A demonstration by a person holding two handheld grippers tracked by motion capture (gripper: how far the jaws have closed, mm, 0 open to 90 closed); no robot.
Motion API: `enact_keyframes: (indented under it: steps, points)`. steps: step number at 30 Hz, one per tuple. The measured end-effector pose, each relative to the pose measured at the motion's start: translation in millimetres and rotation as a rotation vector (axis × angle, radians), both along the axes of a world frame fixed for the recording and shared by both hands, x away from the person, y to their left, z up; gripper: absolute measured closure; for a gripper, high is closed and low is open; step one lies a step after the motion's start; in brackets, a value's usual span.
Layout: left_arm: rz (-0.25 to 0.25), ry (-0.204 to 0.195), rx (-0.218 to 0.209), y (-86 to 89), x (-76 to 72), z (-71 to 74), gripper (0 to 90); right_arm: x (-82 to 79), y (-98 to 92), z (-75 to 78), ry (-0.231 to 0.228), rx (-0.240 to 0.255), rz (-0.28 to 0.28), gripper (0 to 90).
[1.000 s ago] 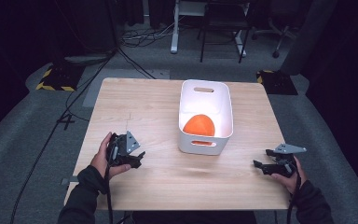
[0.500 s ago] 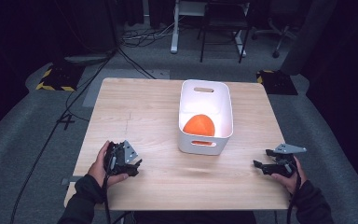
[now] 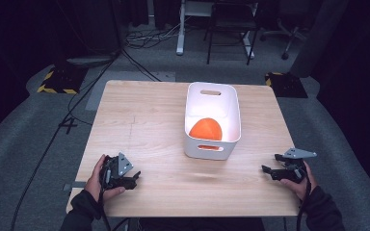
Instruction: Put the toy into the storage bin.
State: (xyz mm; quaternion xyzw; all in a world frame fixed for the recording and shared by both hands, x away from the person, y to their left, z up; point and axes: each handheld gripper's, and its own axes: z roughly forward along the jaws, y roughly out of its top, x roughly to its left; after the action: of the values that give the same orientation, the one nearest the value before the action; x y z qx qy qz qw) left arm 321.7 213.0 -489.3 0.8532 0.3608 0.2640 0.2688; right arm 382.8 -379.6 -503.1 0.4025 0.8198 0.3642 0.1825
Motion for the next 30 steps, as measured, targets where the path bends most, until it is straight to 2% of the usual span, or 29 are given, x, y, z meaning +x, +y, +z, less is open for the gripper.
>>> enact_keyframes:
  steps: [2, 4, 5, 10, 11, 12, 13, 14, 15, 30]
  points:
    - [0.015, 0.016, -0.034, 4.1, -2.2, -3.9, 16.4, 0.0, -0.1, 0.0, 0.000, -0.001, 0.001, 18.1]
    - [0.021, 0.029, -0.045, 6.7, -3.1, -6.2, 16.4, -0.1, 0.0, 0.0, 0.000, 0.000, 0.001, 18.1]
    - [0.022, 0.030, -0.065, 8.5, -3.8, -7.4, 16.5, -0.2, 0.0, 0.1, 0.001, 0.002, 0.001, 18.1]
    - [0.031, 0.088, -0.175, 21.8, -4.8, -12.3, 17.0, -0.6, -0.1, -0.2, -0.004, 0.001, 0.011, 18.1]
    - [0.031, 0.088, -0.175, 21.8, -4.8, -12.3, 16.9, -0.6, -0.1, -0.2, -0.004, 0.001, 0.011, 18.1]
    - [0.047, 0.116, -0.206, 26.6, -4.7, -13.1, 16.9, -1.3, -0.1, -0.3, -0.004, 0.002, 0.012, 18.1]
    - [0.054, 0.132, -0.221, 28.7, -4.5, -13.2, 16.9, -1.6, -0.3, -0.2, -0.003, 0.000, 0.013, 18.1]
    - [0.054, 0.132, -0.221, 28.7, -4.5, -13.2, 16.9, -1.6, -0.3, -0.2, -0.003, 0.000, 0.013, 18.1]
    - [0.058, 0.154, -0.244, 31.6, -3.4, -13.8, 16.9, -2.0, -0.2, -0.1, -0.001, 0.001, 0.012, 18.1]
    - [0.067, 0.155, -0.240, 30.2, -3.5, -13.9, 16.4, -3.6, 0.1, 0.0, -0.002, -0.002, 0.013, 18.0]
